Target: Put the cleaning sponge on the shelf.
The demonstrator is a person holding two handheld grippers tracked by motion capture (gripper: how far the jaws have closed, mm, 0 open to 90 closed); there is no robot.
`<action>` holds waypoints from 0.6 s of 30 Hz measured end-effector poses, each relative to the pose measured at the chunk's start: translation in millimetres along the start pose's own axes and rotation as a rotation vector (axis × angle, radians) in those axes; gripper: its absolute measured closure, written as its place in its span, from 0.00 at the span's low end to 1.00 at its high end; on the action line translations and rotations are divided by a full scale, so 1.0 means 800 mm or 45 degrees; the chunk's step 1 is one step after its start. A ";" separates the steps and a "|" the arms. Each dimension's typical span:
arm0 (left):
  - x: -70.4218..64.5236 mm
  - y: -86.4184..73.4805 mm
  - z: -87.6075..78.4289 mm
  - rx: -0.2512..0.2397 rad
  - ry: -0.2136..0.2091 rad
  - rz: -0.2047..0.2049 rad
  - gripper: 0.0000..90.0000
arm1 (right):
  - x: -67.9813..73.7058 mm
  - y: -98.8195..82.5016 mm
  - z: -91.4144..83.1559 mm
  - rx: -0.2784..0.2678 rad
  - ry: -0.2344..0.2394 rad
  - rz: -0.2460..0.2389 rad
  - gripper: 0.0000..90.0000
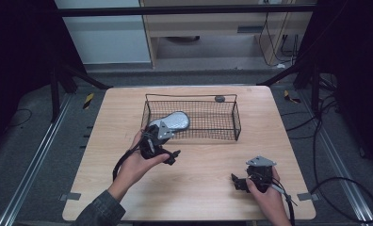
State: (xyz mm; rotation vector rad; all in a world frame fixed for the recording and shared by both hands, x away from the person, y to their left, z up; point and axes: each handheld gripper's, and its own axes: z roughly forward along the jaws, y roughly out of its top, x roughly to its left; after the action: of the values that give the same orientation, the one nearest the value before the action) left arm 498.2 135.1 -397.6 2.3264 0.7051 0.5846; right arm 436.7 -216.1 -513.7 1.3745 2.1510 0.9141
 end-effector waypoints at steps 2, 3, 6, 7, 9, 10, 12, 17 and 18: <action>0.003 -0.005 -0.004 -0.003 0.008 -0.019 0.04 | 0.000 0.000 0.000 -0.001 -0.001 0.000 0.00; 0.005 -0.009 -0.006 -0.008 0.016 -0.030 0.04 | 0.000 0.000 0.000 -0.001 -0.001 0.000 0.00; 0.011 -0.022 -0.012 -0.012 0.033 -0.058 0.04 | 0.000 0.000 0.000 -0.002 -0.001 -0.001 0.00; 0.012 -0.027 -0.013 -0.019 0.038 -0.072 0.04 | 0.000 0.000 0.000 -0.002 -0.001 -0.001 0.00; 0.015 -0.035 -0.016 -0.020 0.040 -0.080 0.04 | 0.000 0.000 0.000 -0.003 -0.001 0.001 0.00; 0.016 -0.039 -0.017 -0.021 0.040 -0.092 0.04 | 0.000 0.000 0.000 -0.003 0.000 0.001 0.00; 0.020 -0.047 -0.019 -0.011 0.055 -0.100 0.04 | 0.000 0.000 0.000 -0.003 -0.001 0.002 0.00; 0.028 -0.067 -0.020 0.017 0.086 -0.135 0.04 | 0.000 0.000 0.000 -0.003 -0.001 0.002 0.00; 0.033 -0.075 -0.021 0.023 0.099 -0.165 0.04 | 0.000 0.000 0.000 -0.003 -0.001 0.002 0.00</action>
State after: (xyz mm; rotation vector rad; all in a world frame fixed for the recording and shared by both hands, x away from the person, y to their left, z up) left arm 488.9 197.8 -420.7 2.2639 0.8933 0.6146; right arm 436.2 -215.9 -513.8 1.3750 2.1481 0.9166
